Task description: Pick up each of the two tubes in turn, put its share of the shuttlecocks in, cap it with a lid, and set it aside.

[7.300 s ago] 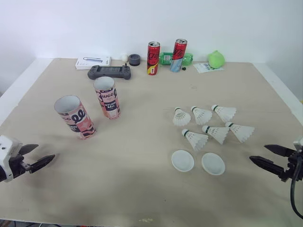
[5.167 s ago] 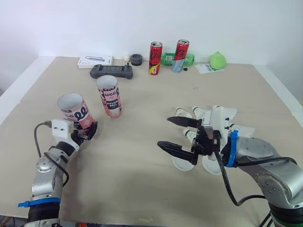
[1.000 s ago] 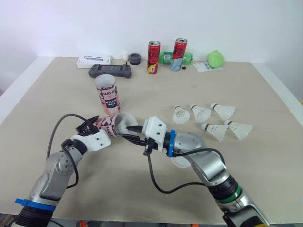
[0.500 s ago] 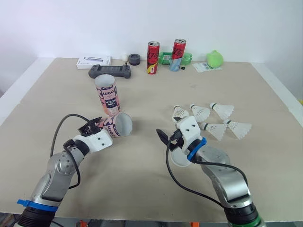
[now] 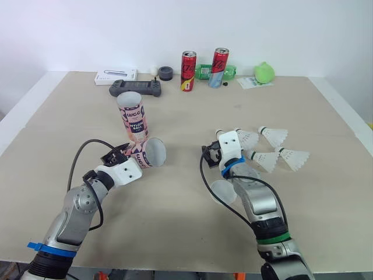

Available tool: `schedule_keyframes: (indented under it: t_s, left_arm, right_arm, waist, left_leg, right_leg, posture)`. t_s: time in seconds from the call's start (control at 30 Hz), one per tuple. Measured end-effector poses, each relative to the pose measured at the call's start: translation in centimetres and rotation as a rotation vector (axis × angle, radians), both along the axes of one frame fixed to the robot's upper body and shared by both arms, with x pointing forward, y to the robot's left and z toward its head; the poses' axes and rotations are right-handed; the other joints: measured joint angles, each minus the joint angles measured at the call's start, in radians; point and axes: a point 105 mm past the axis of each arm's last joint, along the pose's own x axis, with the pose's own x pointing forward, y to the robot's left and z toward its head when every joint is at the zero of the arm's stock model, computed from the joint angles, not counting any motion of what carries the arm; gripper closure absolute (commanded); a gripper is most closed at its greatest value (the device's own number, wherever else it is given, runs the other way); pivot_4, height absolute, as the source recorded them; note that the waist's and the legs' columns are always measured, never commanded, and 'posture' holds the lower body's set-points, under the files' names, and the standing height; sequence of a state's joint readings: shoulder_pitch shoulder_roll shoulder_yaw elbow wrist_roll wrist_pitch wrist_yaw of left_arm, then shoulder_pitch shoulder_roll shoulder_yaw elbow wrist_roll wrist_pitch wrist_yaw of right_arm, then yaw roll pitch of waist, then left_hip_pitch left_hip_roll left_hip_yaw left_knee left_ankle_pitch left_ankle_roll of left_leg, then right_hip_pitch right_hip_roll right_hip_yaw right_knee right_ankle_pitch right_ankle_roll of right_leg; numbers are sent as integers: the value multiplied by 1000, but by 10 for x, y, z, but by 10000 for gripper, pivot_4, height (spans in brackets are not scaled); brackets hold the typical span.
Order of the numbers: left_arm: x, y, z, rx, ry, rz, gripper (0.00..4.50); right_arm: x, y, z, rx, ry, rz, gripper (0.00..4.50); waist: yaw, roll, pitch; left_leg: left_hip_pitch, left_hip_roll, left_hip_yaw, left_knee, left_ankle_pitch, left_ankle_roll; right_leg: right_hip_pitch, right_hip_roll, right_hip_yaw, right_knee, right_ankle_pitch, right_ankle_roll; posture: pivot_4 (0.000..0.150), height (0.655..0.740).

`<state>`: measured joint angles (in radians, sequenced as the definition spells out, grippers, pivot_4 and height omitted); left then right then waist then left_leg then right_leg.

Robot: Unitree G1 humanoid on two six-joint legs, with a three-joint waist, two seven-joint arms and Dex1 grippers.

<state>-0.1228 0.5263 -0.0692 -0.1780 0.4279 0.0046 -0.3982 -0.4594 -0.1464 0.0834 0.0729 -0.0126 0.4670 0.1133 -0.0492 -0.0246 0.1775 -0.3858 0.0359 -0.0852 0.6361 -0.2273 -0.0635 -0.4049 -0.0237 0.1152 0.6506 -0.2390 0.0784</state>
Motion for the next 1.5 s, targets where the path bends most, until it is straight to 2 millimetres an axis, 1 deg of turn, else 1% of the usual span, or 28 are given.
schedule_keyframes:
  t_s: [0.07, 0.27, 0.3, 0.43, 0.53, 0.6, 0.73, 0.77, 0.83, 0.9, 1.0, 1.07, 1.13, 1.2, 1.27, 1.3, 1.37, 1.4, 1.43, 1.47, 1.5]
  left_arm:
    - [0, 0, 0, -2, 0, 0, 13151]
    - [-1, -1, 1, -3, -2, 0, 13151]
    - [-1, -1, 1, -5, -1, 2, 13151]
    - [-1, -1, 2, -6, 1, 4, 13151]
    - [-2, -2, 2, -8, 2, 4, 13151]
    - [-2, -2, 3, -10, 4, 7, 13151]
    - [-1, -3, 3, -14, 18, 13, 13151]
    - [-1, -3, 3, -14, 21, 15, 13151]
    - [0, -3, 3, -14, 28, 19, 13151]
    - [1, -2, 3, -14, 31, 22, 13151]
    - [3, -3, 4, -14, 39, 25, 13151]
    - [4, -4, 4, -13, 42, 18, 13151]
    - [4, -5, 4, -17, 45, 15, 13151]
    - [4, -5, 4, -21, 47, 15, 13151]
    - [4, -5, 4, -21, 47, 14, 13151]
    - [4, -5, 4, -21, 46, 14, 13151]
    - [4, -7, 4, -21, 42, 6, 13151]
    - [4, -9, 5, -22, 39, -4, 13151]
    - [4, -9, 5, -22, 39, -5, 13151]
    - [4, -11, 5, -20, 36, -16, 13151]
    - [3, -12, 5, -21, 36, -22, 13151]
  right_arm:
    - [5, 0, 1, 8, -2, -12, 8632]
    - [12, 2, -2, 40, 7, -34, 39758]
    - [13, 1, -2, 43, 4, -37, 44115]
    - [13, -2, 0, 52, -6, -43, 44115]
    - [2, 2, 5, 71, -29, 33, 44115]
    - [-12, 14, 18, 66, -73, 181, 44115]
    - [-57, 44, 61, 5, -210, 581, 44115]
    - [-67, 49, 70, -6, -237, 651, 44115]
    - [-85, 57, 79, -55, -260, 773, 44115]
    - [-94, 65, 77, -96, -245, 848, 44115]
    - [-104, 86, 68, -151, -220, 944, 44115]
    - [-106, 98, 62, -220, -225, 980, 44115]
    - [-105, 103, 59, -239, -230, 985, 44115]
    - [-105, 105, 61, -234, -238, 987, 38045]
    - [-104, 105, 62, -206, -225, 983, 30770]
    - [-105, 106, 63, -190, -217, 990, 25900]
    - [-111, 103, 68, -129, -214, 992, 14776]
    - [-117, 95, 73, -73, -215, 974, 9785]
    - [-118, 93, 74, -66, -216, 970, 4821]
    - [-121, 84, 75, -27, -203, 935, 493]
    - [-123, 75, 75, 8, -189, 890, 493]
  waist:
    - [0, 0, 0]
    - [0, 1, 0]
    - [0, 1, 0]
    - [0, 1, 0]
    - [1, 1, 1]
    - [0, 2, 1]
    - [0, 2, 1]
    - [0, 2, 1]
    - [1, 2, 1]
    - [1, 2, 1]
    - [1, 2, 1]
    - [1, 2, 1]
    - [1, 2, 1]
    - [1, 2, 1]
    - [1, 2, 1]
    - [1, 2, 1]
    - [3, 2, 1]
    - [6, 1, 1]
    - [7, 1, 1]
    - [8, 1, 1]
    - [8, 1, 1]
  left_leg:
    - [0, 0, 0, 0, 0, 0]
    - [-1, 0, 0, -1, 0, 0]
    - [-1, 0, 0, -1, 0, 0]
    - [-1, 0, 0, -1, 0, 0]
    - [-2, 0, -1, -2, 0, 0]
    - [-4, -1, -1, -2, 0, 0]
    - [-3, -1, -1, -2, 0, 0]
    - [-3, -1, -1, -1, 0, 0]
    - [-3, -1, -1, -1, 0, 0]
    - [-2, -1, -1, -1, 0, 0]
    - [-2, 0, -1, -1, 1, 0]
    - [-2, 0, -1, -1, 1, -1]
    - [-3, -1, -1, -1, 2, -2]
    - [-3, -1, -1, -1, 2, -2]
    - [-2, 0, -1, -1, 2, -2]
    - [-2, 0, -1, -1, 2, -2]
    - [-3, 0, -1, -1, 2, -2]
    - [-5, -1, -3, -1, 2, -2]
    - [-5, -2, -3, -1, 1, -2]
    - [-5, -3, -3, -1, 1, -2]
    - [-6, -3, -3, -1, 1, -3]
  right_leg:
    - [0, 0, 0, 0, 0, 0]
    - [-1, 0, 0, 0, 0, 0]
    - [-1, 0, 0, 0, 0, 0]
    - [-1, 0, 0, 0, -1, 0]
    - [-1, 0, 0, 0, -1, 0]
    - [-2, 0, 0, -1, -2, 1]
    - [-2, 0, 0, -1, -2, 2]
    - [-2, 0, 0, -1, -2, 2]
    - [-1, 0, 0, -1, -2, 2]
    - [-1, 0, 0, -1, -1, 2]
    - [-2, 0, 0, -1, -1, 2]
    - [-2, 0, 0, -1, -1, 2]
    - [-2, 0, 0, -1, -1, 3]
    - [-2, 0, 0, -1, 0, 3]
    - [-2, 0, 0, -1, 0, 2]
    - [-2, 0, 0, -1, 0, 2]
    - [-2, 0, 0, -1, -1, 2]
    - [-1, -1, 0, -1, -1, 2]
    - [-1, -1, 0, -2, -2, 2]
    - [-1, -2, 0, -2, -2, 2]
    - [-2, -3, 0, -2, -2, 2]
  posture:
    - [1500, 7400]
    - [1500, 7400]
    - [1500, 7400]
    - [1500, 7400]
    - [1500, 7400]
    - [1500, 7400]
    - [1500, 7400]
    - [1500, 7400]
    - [1500, 7400]
    - [1500, 7400]
    - [1500, 7400]
    - [1500, 7400]
    - [1500, 7400]
    - [1500, 7400]
    - [1500, 7400]
    - [1500, 7400]
    - [1500, 7400]
    - [1500, 7400]
    - [1500, 7400]
    - [1500, 7400]
    - [1500, 7400]
